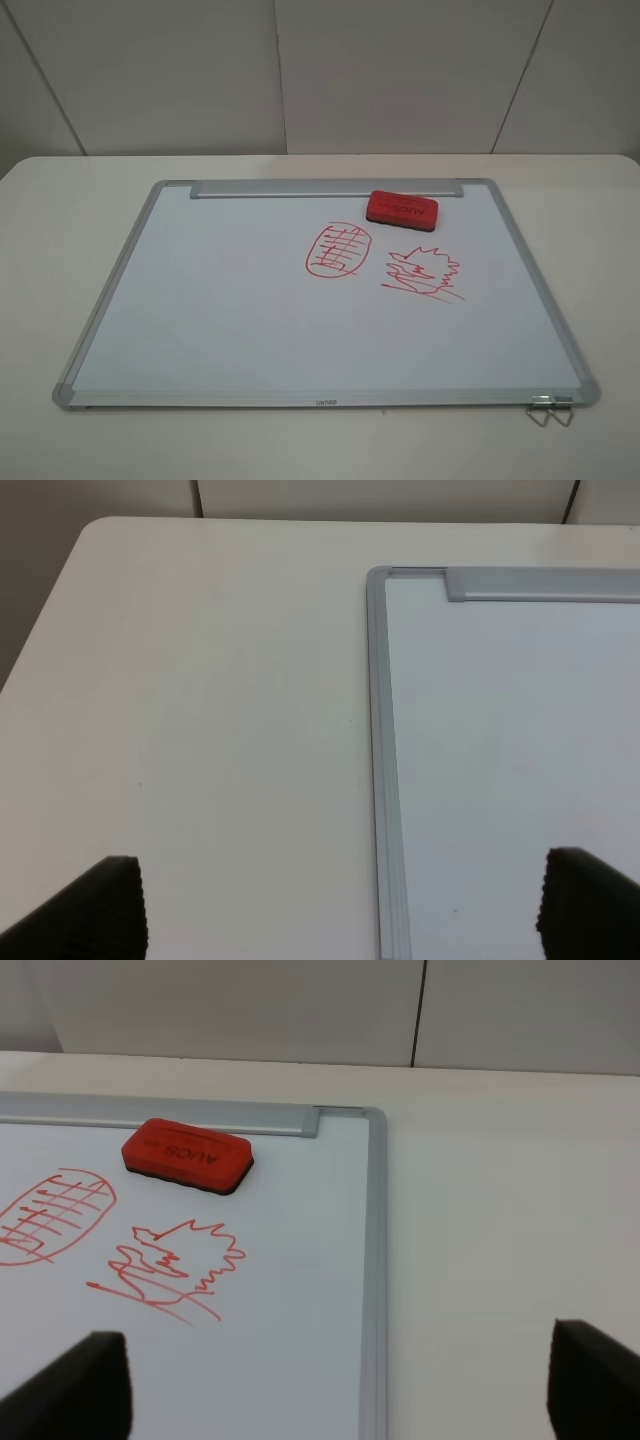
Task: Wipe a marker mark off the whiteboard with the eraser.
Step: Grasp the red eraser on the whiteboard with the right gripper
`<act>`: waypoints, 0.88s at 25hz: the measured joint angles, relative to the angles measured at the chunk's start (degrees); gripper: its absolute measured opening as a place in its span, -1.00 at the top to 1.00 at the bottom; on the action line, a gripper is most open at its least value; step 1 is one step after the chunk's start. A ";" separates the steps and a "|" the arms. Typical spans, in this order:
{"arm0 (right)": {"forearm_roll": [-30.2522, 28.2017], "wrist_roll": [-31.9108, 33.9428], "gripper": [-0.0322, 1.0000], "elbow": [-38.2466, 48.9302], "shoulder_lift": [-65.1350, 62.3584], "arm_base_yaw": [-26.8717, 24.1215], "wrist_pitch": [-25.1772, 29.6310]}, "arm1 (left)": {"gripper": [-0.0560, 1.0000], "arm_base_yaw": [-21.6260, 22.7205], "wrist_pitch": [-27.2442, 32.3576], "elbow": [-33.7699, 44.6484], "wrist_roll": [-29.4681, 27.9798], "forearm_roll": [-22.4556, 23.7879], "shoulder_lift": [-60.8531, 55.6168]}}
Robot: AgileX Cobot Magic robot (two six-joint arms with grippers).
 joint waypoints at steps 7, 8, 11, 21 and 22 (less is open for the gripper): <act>0.00 0.00 -0.50 0.00 0.00 0.00 0.00 | -0.58 0.00 0.00 0.00 0.00 0.00 0.00; 0.00 0.00 -0.50 0.00 0.00 0.00 0.00 | -0.58 0.00 0.00 0.00 0.00 0.00 0.00; 0.00 0.00 -0.50 0.00 0.00 0.00 0.00 | -0.58 0.00 0.00 0.00 0.00 0.00 0.00; 0.00 0.00 -0.50 0.00 0.00 0.00 0.00 | -0.58 0.00 0.00 0.00 0.00 0.00 0.00; 0.00 0.00 -0.50 0.00 0.00 0.00 0.00 | -0.58 0.00 0.00 0.00 0.00 0.00 0.00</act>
